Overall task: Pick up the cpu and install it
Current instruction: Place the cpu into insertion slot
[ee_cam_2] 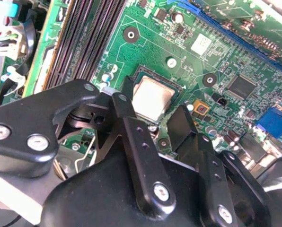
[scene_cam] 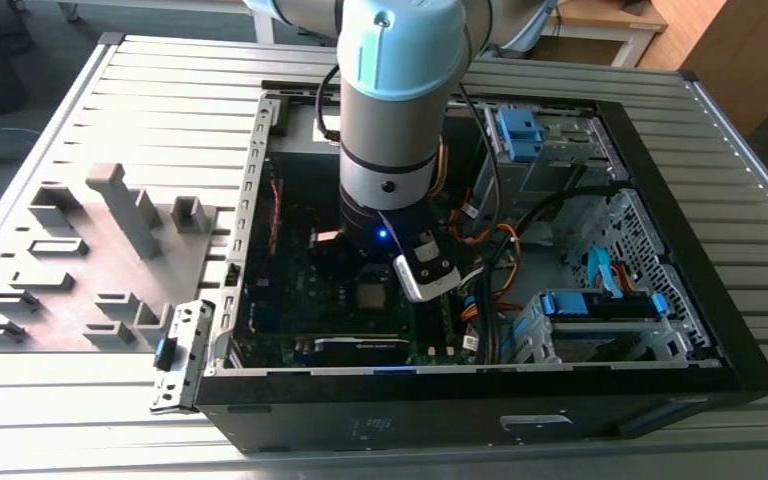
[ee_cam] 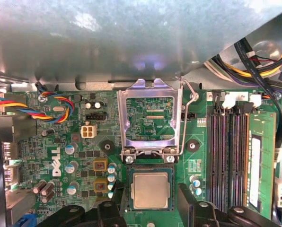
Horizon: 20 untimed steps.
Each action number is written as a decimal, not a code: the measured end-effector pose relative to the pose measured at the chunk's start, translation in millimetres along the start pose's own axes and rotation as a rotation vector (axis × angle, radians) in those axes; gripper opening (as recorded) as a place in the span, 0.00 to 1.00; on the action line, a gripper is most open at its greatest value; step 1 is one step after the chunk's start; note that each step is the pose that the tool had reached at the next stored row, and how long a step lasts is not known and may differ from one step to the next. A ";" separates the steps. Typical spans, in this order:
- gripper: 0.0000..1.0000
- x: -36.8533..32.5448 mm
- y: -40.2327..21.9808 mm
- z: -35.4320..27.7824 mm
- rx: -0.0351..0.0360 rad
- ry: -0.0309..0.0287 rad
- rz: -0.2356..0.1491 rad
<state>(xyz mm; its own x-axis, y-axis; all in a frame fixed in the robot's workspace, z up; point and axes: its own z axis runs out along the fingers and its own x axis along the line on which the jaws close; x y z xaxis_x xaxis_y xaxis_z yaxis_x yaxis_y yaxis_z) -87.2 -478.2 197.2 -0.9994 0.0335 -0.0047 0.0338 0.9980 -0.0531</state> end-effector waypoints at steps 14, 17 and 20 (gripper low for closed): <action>0.18 0.0 -0.1 -1.4 0.0000 0.0001 0.000; 0.11 0.0 -0.1 -1.7 0.0001 0.0001 0.000; 0.11 0.0 -0.1 -1.9 0.0001 0.0001 0.000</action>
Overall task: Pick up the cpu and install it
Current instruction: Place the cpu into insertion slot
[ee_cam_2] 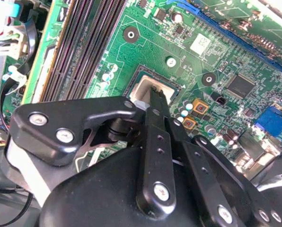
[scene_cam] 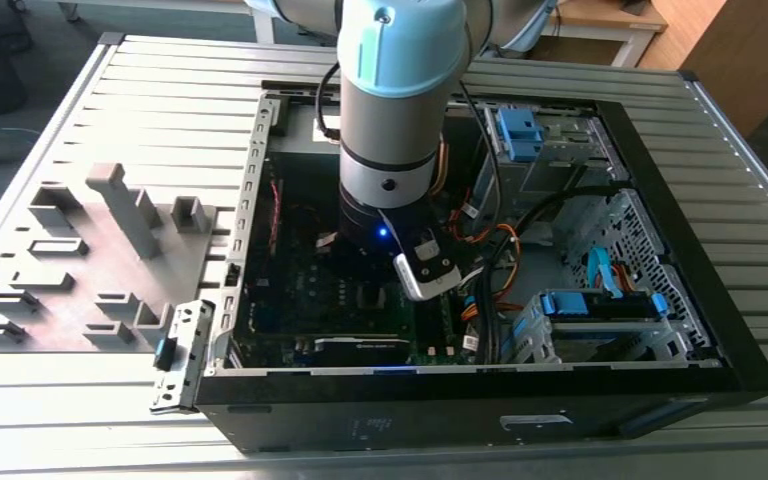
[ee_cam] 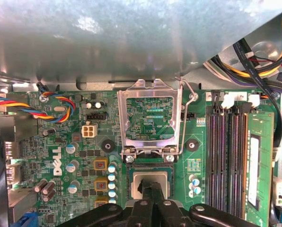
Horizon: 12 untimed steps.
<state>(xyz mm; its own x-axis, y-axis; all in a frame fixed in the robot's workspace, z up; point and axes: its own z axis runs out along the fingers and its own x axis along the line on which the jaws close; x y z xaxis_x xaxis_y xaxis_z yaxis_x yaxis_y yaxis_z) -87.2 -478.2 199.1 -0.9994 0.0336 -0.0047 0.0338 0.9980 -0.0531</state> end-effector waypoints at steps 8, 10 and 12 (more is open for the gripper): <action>0.11 0.7 0.1 6.2 0.0011 0.0005 0.000; 0.11 0.7 0.3 6.6 0.0003 0.0001 0.000; 0.11 0.7 0.3 6.6 0.0001 0.0001 0.000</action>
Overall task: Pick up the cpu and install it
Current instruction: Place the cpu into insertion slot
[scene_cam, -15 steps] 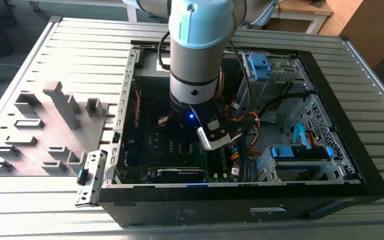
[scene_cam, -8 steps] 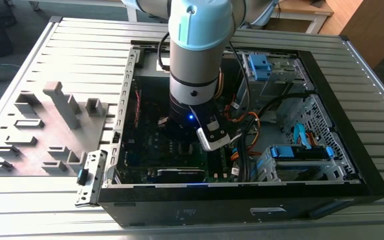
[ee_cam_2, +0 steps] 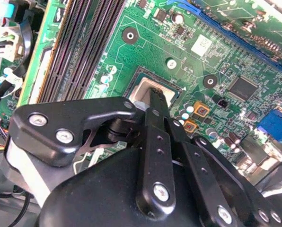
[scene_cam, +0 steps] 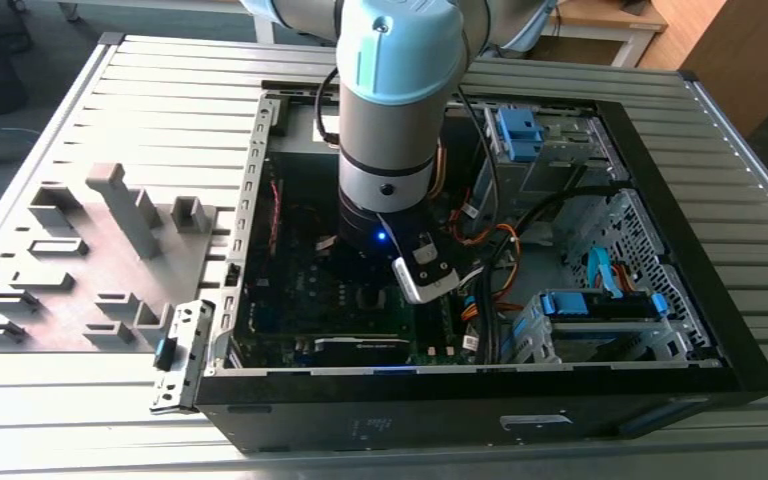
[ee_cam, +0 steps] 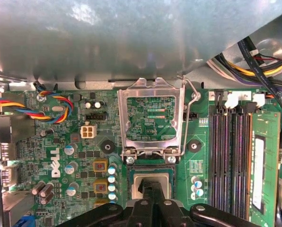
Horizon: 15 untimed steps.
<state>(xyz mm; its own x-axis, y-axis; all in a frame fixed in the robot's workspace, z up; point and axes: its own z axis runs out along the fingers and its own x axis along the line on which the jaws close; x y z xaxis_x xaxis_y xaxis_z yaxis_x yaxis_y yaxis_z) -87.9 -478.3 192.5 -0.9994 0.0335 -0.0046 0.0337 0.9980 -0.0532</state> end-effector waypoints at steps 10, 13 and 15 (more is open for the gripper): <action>0.11 -0.1 -0.7 -14.6 -0.0002 -0.0001 0.000; 0.11 -0.1 -1.2 -22.7 -0.0001 -0.0001 0.000; 0.11 -0.1 -1.4 -27.1 0.0000 0.0000 0.000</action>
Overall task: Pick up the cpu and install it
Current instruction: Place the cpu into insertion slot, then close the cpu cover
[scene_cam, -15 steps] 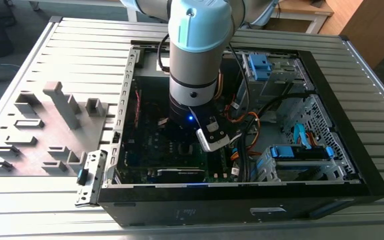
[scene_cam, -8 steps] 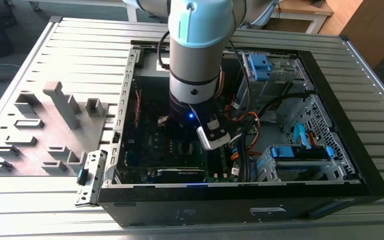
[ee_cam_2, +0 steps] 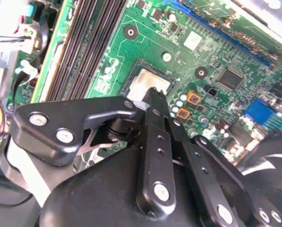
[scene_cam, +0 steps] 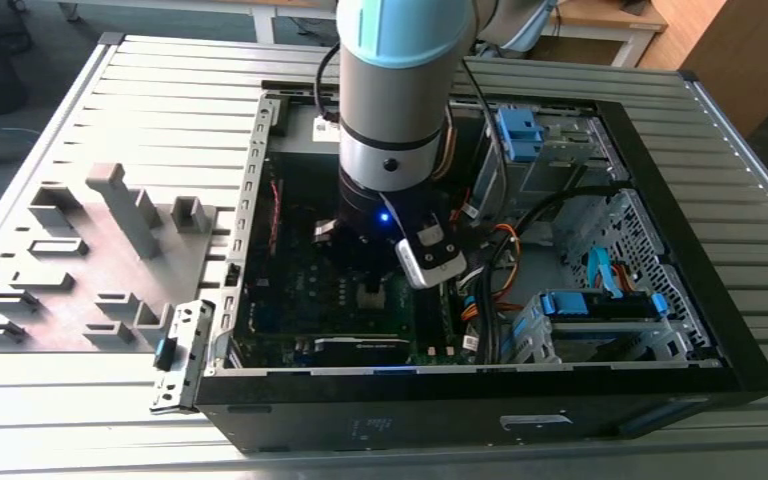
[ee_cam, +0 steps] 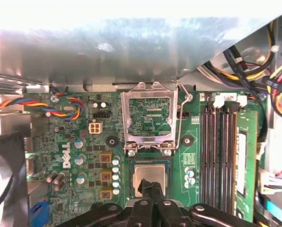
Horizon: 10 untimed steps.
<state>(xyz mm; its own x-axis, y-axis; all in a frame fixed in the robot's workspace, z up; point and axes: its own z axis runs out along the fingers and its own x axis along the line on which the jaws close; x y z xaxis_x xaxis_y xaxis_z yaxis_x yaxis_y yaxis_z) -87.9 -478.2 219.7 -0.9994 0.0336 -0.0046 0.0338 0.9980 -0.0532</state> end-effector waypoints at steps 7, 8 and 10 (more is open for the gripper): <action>0.11 0.0 -0.2 -4.6 -0.0001 0.0000 0.000; 0.11 0.0 -0.2 -4.7 -0.0001 -0.0001 0.000; 0.11 0.0 -0.3 -4.9 -0.0001 0.0000 0.000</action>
<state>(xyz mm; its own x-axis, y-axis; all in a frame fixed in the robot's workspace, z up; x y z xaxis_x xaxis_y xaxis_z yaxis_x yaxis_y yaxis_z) -87.9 -478.2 224.5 -0.9994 0.0336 -0.0046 0.0338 0.9980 -0.0531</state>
